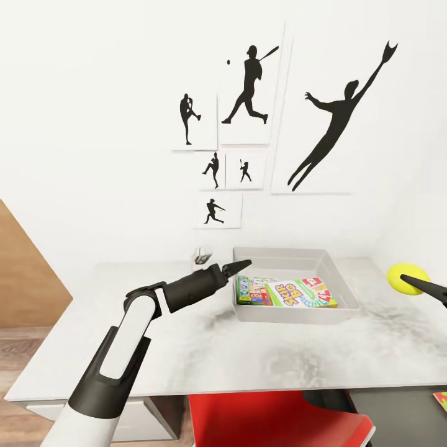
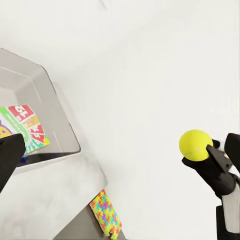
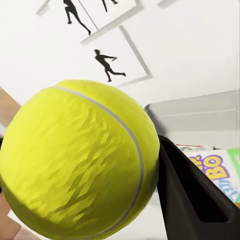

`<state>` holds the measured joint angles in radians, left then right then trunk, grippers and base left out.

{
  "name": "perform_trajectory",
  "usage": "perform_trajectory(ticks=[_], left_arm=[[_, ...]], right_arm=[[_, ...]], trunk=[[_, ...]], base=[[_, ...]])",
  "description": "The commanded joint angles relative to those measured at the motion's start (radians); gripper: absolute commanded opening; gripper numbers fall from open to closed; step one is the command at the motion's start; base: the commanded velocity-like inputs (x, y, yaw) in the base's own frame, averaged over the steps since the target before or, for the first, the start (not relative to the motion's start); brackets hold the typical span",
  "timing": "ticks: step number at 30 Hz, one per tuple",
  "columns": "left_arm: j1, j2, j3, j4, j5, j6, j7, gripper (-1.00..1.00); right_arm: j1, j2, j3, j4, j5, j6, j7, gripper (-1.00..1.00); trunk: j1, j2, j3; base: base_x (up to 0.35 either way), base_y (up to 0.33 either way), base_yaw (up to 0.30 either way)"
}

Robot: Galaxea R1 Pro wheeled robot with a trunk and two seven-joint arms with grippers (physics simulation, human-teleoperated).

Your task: Put all the toys in the child's room - the three board games (two on the bed and one on the table), the two jigsaw puzzles on the table, and the tennis ball on the table - inside the toy box on the table in the child's room.

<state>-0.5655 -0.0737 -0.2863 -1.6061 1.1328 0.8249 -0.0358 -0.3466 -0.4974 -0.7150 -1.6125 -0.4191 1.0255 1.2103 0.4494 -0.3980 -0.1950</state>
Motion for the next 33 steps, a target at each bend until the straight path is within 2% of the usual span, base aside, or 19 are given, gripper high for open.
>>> perform_trajectory(ticks=[1,3,4,5,8,12,18,22,29,33], left_arm=[[0.0,0.001,0.008,0.0,-0.002,0.003,-0.018,1.0],[0.001,0.003,0.032,0.0,0.0,0.003,-0.051,1.0],[0.003,0.004,0.058,0.0,0.001,0.005,-0.084,1.0],[0.003,0.004,0.058,0.0,0.001,0.005,-0.084,1.0],[0.013,0.007,0.088,0.0,0.003,0.009,-0.12,1.0],[0.023,0.012,0.109,0.0,0.003,0.012,-0.139,1.0],[0.032,0.025,0.152,0.0,0.005,0.018,-0.157,1.0],[0.034,0.028,0.16,0.0,0.005,0.019,-0.159,1.0],[0.035,0.044,0.168,0.0,0.007,0.02,-0.163,1.0],[0.043,0.054,0.193,0.0,0.029,0.021,-0.166,1.0]], right_arm=[[-0.002,0.0,-0.001,0.0,-0.002,0.019,-0.01,-1.0],[-0.003,0.0,-0.001,0.0,-0.004,0.022,-0.031,-1.0],[-0.007,0.0,0.0,0.0,-0.004,0.022,-0.047,-1.0],[-0.007,0.0,0.0,0.0,-0.004,0.022,-0.047,-1.0],[-0.017,0.001,0.0,0.0,-0.006,0.022,-0.06,-1.0],[-0.031,0.007,0.0,0.0,-0.006,0.022,-0.067,-1.0],[-0.061,0.034,0.0,0.0,-0.003,0.022,-0.075,-1.0],[-0.067,0.038,0.001,0.0,-0.002,0.022,-0.087,-1.0],[-0.074,0.046,0.001,0.002,-0.007,0.022,-0.18,-1.0],[-0.086,0.063,0.018,0.001,-0.008,0.022,-0.215,-1.0]], trunk=[[0.001,-0.002,-0.002],[0.001,-0.002,-0.002],[0.001,-0.002,-0.002],[0.001,-0.002,-0.002],[0.001,-0.002,-0.002],[0.001,-0.002,-0.001],[0.001,-0.002,0.001],[0.001,-0.002,0.005],[0.001,-0.002,0.007],[0.001,-0.002,0.007]], base=[[0.0,0.0,0.0],[0.0,0.0,0.0],[0.0,0.0,0.0],[0.0,0.0,0.0],[0.0,0.0,-0.023],[0.0,0.0,-0.083],[0.0,0.0,-0.095],[0.0,0.0,-0.099],[0.0,0.0,-0.032],[0.0,0.0,-0.011]])
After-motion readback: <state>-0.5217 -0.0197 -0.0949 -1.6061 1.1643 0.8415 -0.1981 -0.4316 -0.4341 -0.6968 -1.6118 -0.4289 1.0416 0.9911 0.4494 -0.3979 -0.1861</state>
